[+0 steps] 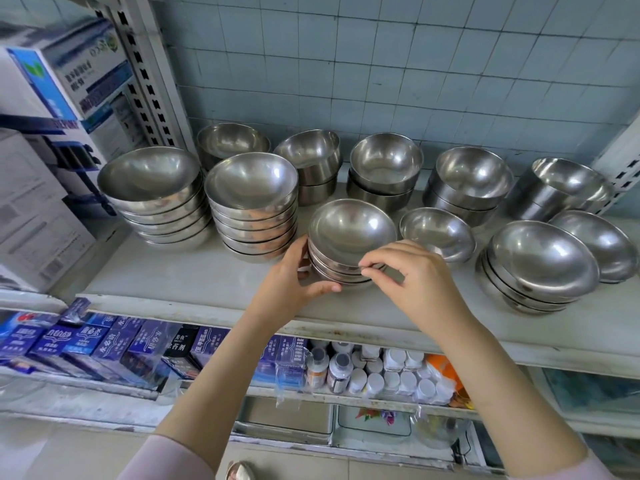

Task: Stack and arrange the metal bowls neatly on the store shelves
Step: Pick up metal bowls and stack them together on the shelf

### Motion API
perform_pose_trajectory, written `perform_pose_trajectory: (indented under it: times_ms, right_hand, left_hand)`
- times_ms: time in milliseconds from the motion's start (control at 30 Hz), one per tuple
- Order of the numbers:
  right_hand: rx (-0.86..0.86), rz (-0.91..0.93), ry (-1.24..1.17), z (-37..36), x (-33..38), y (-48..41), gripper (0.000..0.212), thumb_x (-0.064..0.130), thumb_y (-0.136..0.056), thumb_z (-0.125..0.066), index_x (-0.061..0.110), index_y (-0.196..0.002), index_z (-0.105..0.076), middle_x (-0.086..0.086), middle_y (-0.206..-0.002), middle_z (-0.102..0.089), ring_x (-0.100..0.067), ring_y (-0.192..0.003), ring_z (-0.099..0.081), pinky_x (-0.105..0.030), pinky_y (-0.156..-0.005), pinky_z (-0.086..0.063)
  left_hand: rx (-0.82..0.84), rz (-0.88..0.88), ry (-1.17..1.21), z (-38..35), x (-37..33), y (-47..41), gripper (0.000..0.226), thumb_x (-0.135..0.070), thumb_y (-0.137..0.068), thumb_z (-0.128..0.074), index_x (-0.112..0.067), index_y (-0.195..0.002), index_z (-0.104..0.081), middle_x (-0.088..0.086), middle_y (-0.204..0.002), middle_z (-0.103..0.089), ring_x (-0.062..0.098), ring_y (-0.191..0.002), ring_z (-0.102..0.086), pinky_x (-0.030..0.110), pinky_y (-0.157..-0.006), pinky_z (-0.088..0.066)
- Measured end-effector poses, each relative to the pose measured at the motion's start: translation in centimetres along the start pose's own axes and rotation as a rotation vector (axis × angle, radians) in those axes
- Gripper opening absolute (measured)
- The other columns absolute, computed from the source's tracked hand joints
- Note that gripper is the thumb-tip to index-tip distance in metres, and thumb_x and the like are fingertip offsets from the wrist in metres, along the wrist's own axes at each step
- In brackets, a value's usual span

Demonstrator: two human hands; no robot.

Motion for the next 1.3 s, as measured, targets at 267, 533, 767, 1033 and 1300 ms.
perform_pose_trajectory:
  times_ms: [267,533,767,1033,1300]
  right_hand:
    - [0.048,-0.030,-0.024,0.3,-0.4,0.2,0.019,0.008,-0.077,-0.081,0.012,-0.096,-0.077,0.002,-0.095,-0.075,-0.018,-0.094,-0.068,-0.017,-0.086,-0.047]
    - [-0.002,-0.526,0.109,3.9,-4.8,2.2,0.056,0.041,-0.083,-0.073,0.018,-0.132,-0.061,0.000,-0.128,-0.065,-0.017,-0.118,-0.059,-0.022,-0.094,-0.043]
    - [0.130,-0.541,0.080,2.5,-6.2,3.6,0.035,0.022,-0.088,-0.072,0.014,-0.122,-0.068,-0.002,-0.114,-0.070,-0.014,-0.089,-0.060,-0.022,-0.080,-0.040]
    - [-0.145,-0.434,0.077,3.2,-5.5,3.8,0.012,0.007,-0.078,-0.079,0.012,-0.089,-0.077,0.003,-0.079,-0.073,0.012,-0.071,-0.060,0.000,-0.067,-0.041]
    - [-0.358,-0.138,0.037,5.0,-0.5,-0.5,0.009,0.013,-0.083,-0.076,0.011,-0.092,-0.076,0.006,-0.085,-0.070,-0.006,-0.075,-0.063,-0.011,-0.073,-0.047]
  left_hand:
    - [-0.018,0.041,-0.020,0.0,0.3,0.0,0.104,-0.060,-0.053,-0.078,-0.025,-0.142,-0.038,-0.025,-0.108,-0.056,-0.001,-0.103,-0.058,-0.003,-0.079,-0.040]
    - [-0.029,0.059,-0.021,0.0,0.5,-0.1,0.102,-0.058,-0.053,-0.079,-0.025,-0.140,-0.038,-0.031,-0.103,-0.052,-0.005,-0.096,-0.055,-0.005,-0.072,-0.038]
    - [-0.025,0.063,-0.026,-0.1,0.8,-0.1,0.108,-0.065,-0.049,-0.077,-0.028,-0.141,-0.036,-0.019,-0.111,-0.055,0.007,-0.105,-0.060,0.017,-0.086,-0.046]
    - [-0.028,0.054,-0.050,-0.1,1.0,-0.1,0.111,-0.076,-0.045,-0.073,-0.031,-0.139,-0.036,-0.016,-0.115,-0.058,0.008,-0.106,-0.060,0.020,-0.088,-0.049]
    - [-0.047,0.069,-0.042,0.0,1.1,-0.2,0.107,-0.086,-0.039,-0.072,-0.039,-0.130,-0.038,-0.007,-0.119,-0.064,0.014,-0.106,-0.064,0.044,-0.093,-0.054]
Point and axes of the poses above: each hand's wrist, its own y-axis away from the middle knuckle, its own z-axis out of the back of the hand, x = y × z, the point moved 1 cm from there along -y, towards the middle knuckle
